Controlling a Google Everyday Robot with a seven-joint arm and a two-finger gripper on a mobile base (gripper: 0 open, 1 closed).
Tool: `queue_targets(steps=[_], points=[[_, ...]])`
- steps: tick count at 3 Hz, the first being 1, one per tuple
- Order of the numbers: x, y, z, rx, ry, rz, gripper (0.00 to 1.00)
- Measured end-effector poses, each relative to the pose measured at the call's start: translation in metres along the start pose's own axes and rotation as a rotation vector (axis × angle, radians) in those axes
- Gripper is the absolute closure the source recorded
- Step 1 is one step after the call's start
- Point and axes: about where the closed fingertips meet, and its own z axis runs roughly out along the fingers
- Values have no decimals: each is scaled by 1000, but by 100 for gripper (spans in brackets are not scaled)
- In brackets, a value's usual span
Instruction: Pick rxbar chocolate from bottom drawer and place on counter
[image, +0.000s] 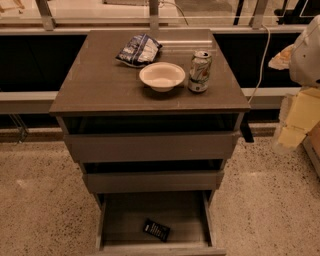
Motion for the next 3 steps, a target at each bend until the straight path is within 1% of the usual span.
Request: queue_targets(steps=[1,2,3], points=[[0,0,1,1,-1,1,0],[0,7,24,32,-34,22,0],[2,45,70,8,-133,53,0]])
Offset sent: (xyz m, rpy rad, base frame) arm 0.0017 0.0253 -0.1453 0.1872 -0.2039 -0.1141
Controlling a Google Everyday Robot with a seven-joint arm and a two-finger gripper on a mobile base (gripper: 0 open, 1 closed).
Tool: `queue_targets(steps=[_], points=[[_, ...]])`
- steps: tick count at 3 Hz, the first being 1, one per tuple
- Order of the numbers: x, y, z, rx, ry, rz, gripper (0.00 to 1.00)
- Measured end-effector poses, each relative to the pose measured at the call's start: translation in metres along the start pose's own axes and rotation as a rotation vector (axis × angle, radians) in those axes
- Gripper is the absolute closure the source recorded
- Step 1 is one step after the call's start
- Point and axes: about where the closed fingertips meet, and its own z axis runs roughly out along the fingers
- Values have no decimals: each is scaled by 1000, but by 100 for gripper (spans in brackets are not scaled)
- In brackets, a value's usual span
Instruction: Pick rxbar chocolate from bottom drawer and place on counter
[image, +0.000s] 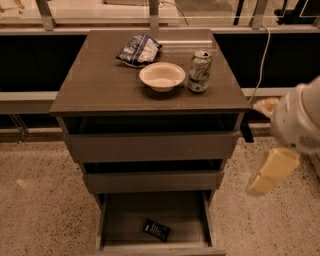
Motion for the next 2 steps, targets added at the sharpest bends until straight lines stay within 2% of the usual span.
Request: queue_targets(steps=[1,2], points=[[24,19,18,5,-40,92,0],[14,16,27,-36,-57,51,0]])
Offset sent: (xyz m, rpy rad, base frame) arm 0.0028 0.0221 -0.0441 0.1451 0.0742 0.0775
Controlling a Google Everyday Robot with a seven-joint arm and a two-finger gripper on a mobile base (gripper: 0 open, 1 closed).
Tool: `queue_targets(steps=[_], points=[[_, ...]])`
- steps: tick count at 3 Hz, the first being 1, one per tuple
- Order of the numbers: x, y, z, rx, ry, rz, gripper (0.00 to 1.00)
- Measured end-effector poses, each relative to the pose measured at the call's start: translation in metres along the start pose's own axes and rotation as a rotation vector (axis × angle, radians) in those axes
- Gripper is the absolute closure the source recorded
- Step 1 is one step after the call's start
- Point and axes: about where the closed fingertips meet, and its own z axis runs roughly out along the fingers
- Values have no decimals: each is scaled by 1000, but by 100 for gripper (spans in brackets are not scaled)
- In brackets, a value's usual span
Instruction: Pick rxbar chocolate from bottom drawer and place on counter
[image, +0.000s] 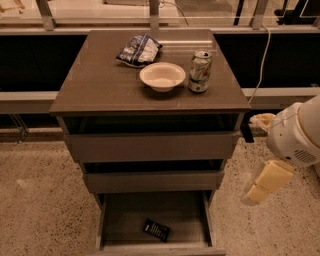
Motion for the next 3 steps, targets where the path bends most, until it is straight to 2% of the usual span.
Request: queue_targets(steps=[1,2,3], points=[[-55,10,77,-178,-155,-69,0],[-101,34,157,-287,-263,-60,0],[-127,69,228,-346,-381,-62,0]])
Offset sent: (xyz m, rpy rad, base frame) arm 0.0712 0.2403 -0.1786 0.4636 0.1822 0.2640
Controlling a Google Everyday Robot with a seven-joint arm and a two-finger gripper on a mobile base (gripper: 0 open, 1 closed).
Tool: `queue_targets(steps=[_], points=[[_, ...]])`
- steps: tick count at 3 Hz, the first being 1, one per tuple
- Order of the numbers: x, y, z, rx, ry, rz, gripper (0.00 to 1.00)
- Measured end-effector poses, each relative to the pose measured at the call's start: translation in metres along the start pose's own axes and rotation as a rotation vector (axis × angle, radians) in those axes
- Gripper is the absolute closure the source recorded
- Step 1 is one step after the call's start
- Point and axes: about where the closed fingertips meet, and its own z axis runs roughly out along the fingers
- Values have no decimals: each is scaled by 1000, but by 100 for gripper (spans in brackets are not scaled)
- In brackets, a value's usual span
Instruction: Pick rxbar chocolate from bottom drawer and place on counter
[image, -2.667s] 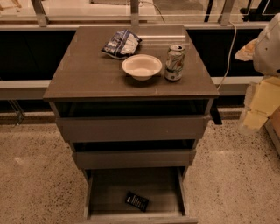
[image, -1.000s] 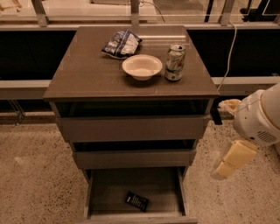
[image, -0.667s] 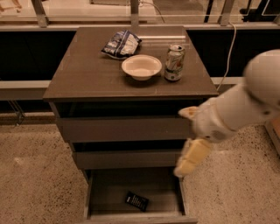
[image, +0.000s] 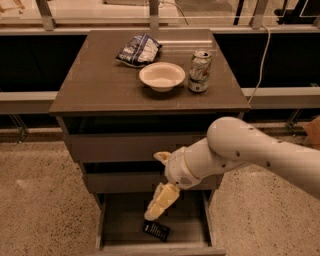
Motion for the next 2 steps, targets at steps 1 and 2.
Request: queue_targets(steps=[1,2], points=[[0,-3,39,15,-165,-19,0],[12,-3,44,22,-205,-67,0]])
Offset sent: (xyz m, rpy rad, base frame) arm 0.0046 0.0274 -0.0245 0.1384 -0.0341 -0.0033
